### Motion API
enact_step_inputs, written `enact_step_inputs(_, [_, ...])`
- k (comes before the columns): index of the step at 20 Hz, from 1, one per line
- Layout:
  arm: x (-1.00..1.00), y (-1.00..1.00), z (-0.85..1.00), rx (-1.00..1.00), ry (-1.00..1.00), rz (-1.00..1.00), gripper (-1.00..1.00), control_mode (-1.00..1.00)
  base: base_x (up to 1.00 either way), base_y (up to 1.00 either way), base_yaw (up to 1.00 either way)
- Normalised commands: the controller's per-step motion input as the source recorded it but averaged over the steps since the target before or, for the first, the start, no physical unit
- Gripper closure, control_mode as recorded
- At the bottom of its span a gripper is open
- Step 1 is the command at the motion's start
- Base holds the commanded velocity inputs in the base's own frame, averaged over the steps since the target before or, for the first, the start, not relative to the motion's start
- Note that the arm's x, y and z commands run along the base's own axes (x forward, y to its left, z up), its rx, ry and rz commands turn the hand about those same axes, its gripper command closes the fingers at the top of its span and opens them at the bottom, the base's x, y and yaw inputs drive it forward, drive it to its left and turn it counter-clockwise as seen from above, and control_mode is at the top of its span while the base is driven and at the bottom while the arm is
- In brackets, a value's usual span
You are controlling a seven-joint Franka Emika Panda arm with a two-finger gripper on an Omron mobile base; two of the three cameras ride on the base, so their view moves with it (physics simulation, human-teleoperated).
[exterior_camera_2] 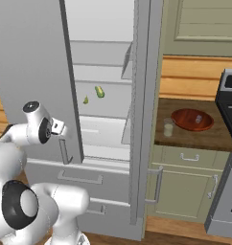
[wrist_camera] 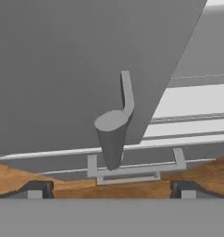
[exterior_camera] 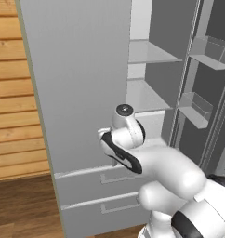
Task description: Grab a lemon wedge from the fridge and one ice cube from the ice bowl, and put them in the glass of lemonade.
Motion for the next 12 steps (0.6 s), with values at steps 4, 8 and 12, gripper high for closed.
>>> enact_step_inputs(4, [0.53,0.0,-0.45,0.0,-0.01,0.0,-1.0,-1.0,0.0,0.0,0.0])
enact_step_inputs(8, [0.43,0.0,-0.53,0.0,-0.02,0.0,-1.0,-1.0,0.0,0.0,0.0])
enact_step_inputs(12, [0.49,0.0,-0.39,0.0,-0.03,0.0,-1.0,-1.0,0.0,0.0,0.0])
